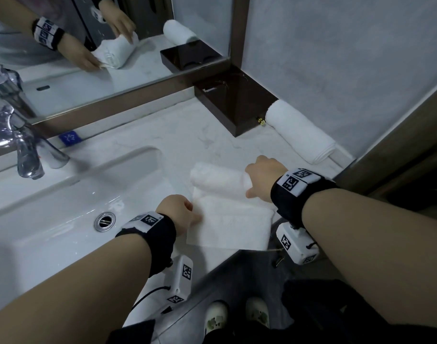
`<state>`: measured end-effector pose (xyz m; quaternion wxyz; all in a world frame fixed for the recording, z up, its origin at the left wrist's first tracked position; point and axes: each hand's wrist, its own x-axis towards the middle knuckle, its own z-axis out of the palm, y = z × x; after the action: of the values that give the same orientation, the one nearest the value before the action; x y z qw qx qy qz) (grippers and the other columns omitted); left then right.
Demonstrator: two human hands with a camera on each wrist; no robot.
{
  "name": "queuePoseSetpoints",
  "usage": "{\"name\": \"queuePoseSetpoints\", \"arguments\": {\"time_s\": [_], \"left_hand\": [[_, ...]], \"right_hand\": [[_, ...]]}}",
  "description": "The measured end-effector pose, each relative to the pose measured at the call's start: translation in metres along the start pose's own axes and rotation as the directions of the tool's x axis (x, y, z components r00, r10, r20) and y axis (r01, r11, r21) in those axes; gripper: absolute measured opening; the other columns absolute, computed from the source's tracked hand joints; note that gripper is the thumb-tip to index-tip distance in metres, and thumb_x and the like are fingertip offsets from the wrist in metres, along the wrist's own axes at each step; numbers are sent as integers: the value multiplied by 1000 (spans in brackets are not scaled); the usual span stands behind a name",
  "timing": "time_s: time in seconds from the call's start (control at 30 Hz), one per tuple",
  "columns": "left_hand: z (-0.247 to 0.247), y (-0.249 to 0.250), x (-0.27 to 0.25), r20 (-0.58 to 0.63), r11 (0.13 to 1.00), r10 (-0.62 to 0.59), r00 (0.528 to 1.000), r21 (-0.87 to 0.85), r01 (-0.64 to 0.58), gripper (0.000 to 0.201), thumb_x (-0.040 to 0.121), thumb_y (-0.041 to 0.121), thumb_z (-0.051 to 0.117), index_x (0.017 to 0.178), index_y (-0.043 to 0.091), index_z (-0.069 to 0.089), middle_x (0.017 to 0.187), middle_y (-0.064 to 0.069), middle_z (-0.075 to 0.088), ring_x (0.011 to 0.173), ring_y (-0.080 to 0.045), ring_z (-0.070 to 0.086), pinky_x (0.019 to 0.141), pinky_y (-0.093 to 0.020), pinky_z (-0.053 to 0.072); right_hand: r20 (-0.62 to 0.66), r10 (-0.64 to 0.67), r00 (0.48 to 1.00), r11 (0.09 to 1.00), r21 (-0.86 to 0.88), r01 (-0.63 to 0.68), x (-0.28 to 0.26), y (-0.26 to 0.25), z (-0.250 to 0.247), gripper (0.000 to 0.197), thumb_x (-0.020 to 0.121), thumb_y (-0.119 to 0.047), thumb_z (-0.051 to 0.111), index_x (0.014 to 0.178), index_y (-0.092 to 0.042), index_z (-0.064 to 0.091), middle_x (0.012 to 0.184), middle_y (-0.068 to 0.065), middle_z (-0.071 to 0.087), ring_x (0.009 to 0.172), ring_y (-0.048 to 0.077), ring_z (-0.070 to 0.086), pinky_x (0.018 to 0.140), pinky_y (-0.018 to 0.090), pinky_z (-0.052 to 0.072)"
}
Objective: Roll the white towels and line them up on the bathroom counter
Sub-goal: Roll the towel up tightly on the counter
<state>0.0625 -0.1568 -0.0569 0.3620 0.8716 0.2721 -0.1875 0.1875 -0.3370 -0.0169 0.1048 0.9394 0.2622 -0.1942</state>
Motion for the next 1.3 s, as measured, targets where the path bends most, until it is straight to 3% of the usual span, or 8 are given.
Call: {"name": "queuePoseSetpoints", "arguments": {"time_s": [0.27,0.47,0.67,0.87,1.03,1.1,1.2,1.3], "left_hand": [[-5,-1,3,-106,1000,2,994,0,-2,10,84,9,63,75,11,58,80,-9,62,75,-25,54,68,-31,42],[-5,-6,8,-75,993,-13,997,-117,4,5,83,4,64,81,6,60,96,-24,71,94,-39,68,85,-48,56],[-4,-16,19,-13,973,-47,999,-226,43,13,81,0,64,74,8,56,80,-21,67,69,-34,65,74,-53,60],[-5,-26,26,4,956,-45,999,-290,45,27,75,12,70,97,14,55,82,-12,68,65,-27,67,74,-47,61],[-14,-25,33,-93,962,65,994,-257,-87,72,67,31,83,127,20,44,99,4,63,86,-13,62,67,-26,46],[-22,-20,33,-122,933,122,985,-325,-156,85,66,38,82,138,27,39,111,6,59,99,-15,60,80,-28,45],[-32,-8,34,-91,887,171,981,-419,-194,84,61,45,73,139,37,43,125,6,56,113,-17,57,94,-30,44],[-36,2,33,-8,927,217,976,-312,-209,67,68,46,73,131,41,52,120,10,58,110,-13,57,77,-19,41]], "right_hand": [[17,56,998,998,24,-56,6,-10,5,47,75,-37,75,104,-16,45,101,7,37,76,26,46,52,33,36],[-14,-46,999,988,145,48,3,-4,12,46,74,-31,78,95,-19,39,74,-2,49,59,15,48,46,28,32],[-95,-71,993,990,117,82,-3,-12,16,43,74,-24,77,94,-17,40,73,-2,45,57,13,43,44,26,30],[-189,-77,979,992,86,94,-13,-21,24,33,80,-8,65,104,-14,43,84,2,44,68,23,51,49,29,37],[-220,-88,972,995,16,94,-17,-31,27,38,77,4,59,106,-13,40,93,6,41,65,25,47,51,32,36],[-222,-83,972,996,-1,85,-19,-33,29,41,72,8,56,102,-14,38,93,6,37,61,24,43,47,30,32],[-239,-97,966,995,-16,96,-24,-34,33,46,65,12,50,95,-17,32,91,4,31,54,20,35,43,28,24],[-265,-121,957,992,-9,123,-27,-33,39,48,54,10,36,91,-19,27,89,2,28,53,21,31,43,29,19]]}}
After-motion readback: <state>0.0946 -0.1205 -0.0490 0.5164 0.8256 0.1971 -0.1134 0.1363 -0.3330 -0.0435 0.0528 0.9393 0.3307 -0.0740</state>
